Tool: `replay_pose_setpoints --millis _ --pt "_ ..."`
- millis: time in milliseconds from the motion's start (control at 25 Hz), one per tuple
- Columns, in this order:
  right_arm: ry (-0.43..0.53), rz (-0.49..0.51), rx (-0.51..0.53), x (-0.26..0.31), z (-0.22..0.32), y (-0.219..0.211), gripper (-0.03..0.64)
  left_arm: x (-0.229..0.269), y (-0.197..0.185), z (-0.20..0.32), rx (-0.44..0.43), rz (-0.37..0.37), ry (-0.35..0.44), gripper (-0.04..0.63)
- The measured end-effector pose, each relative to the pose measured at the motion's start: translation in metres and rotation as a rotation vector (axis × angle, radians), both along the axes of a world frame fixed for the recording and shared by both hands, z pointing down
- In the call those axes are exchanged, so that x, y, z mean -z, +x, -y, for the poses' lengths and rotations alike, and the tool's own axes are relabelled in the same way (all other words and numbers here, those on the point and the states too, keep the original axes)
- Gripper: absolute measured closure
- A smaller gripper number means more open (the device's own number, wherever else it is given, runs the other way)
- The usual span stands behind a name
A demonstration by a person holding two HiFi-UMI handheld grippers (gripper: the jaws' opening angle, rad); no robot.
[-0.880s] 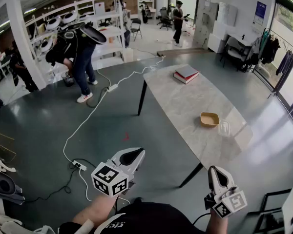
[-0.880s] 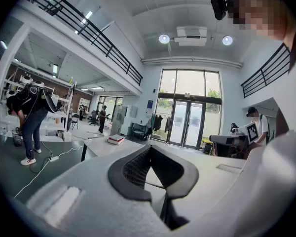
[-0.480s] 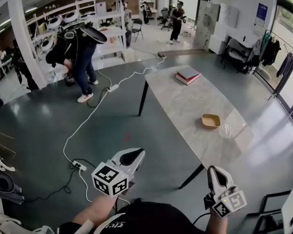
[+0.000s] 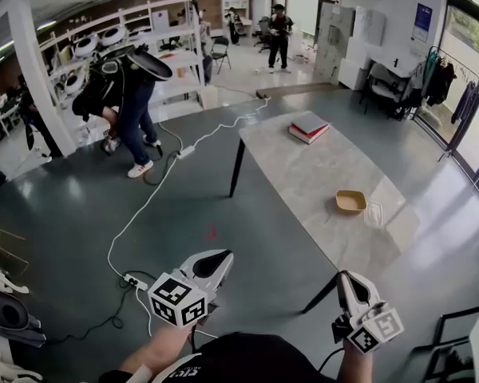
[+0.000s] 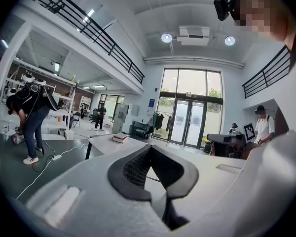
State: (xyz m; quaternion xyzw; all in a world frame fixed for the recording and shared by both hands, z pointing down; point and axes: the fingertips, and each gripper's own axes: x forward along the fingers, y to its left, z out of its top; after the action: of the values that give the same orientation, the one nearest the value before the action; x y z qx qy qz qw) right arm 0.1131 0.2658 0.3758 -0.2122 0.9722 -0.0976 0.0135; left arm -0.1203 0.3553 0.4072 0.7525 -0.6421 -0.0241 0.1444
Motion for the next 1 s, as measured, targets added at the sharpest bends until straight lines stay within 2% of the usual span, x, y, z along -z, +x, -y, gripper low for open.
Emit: replay_pose_setpoints --millis 240,480,760,1000 --pt "-0.027 -0.015 0.001 -0.016 -0.006 -0.028 0.615 -0.018 -0.03 -0.015 0.01 -0.012 -0.027 0.591" --pt "-0.07 -0.059 0.002 -0.034 -0.003 -0.031 0.615 -0.041 -0.034 -0.006 -0.006 -0.056 -0.065 0.591" --pt "-0.107 -0.076 -0.01 -0.05 0.04 -0.022 0.615 -0.051 -0.024 0.043 -0.03 -0.062 -0.098 0.591" --pt "-0.126 -0.072 -0.003 -0.049 0.105 -0.009 0.615 -0.04 -0.006 0.11 -0.037 -0.051 -0.095 0.591"
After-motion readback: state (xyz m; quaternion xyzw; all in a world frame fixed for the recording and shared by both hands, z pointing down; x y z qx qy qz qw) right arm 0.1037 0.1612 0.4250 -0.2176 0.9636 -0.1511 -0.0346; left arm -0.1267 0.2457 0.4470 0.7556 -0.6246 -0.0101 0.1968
